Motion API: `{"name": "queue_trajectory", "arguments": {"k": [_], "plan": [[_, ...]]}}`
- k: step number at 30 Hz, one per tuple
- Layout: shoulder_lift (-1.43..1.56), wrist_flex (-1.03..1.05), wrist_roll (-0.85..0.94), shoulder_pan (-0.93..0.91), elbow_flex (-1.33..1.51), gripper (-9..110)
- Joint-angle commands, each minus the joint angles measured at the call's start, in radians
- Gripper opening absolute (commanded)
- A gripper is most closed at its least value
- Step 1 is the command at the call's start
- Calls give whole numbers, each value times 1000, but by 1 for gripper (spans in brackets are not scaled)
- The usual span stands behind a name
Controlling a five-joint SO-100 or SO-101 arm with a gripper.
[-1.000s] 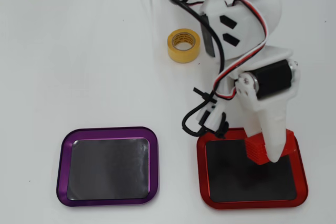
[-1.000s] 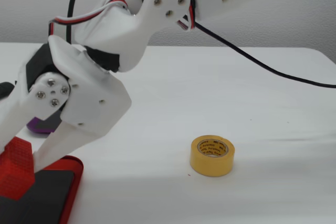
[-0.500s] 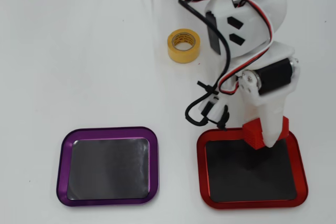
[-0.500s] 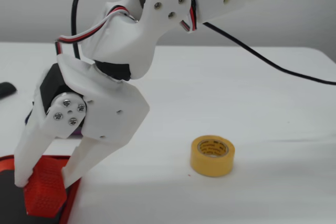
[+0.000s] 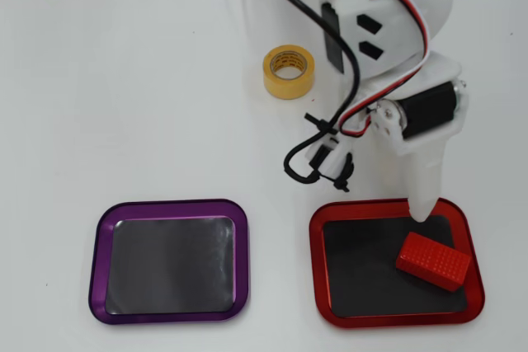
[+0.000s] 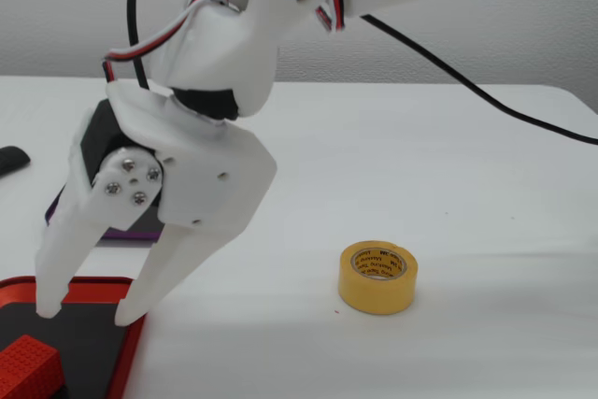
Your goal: Grasp a red block and put it in the left red dish.
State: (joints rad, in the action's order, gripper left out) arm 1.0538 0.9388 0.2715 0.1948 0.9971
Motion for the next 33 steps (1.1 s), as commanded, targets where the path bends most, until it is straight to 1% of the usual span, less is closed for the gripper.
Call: {"name": "queue_trajectory", "arguments": {"k": [1, 7, 9, 13, 16, 19, 25, 29, 33], "plan": [[124, 178, -8, 8, -115, 13], [245, 460, -6, 34, -169, 13], [282, 526, -8, 37, -160, 13], [337, 678, -78, 35, -160, 13], [403, 744, -91, 40, -149, 13], [517, 749, -91, 37, -34, 13], [819, 741, -89, 26, 330, 12], [1031, 681, -94, 23, 557, 12], [1247, 560, -158, 20, 799, 12]]}}
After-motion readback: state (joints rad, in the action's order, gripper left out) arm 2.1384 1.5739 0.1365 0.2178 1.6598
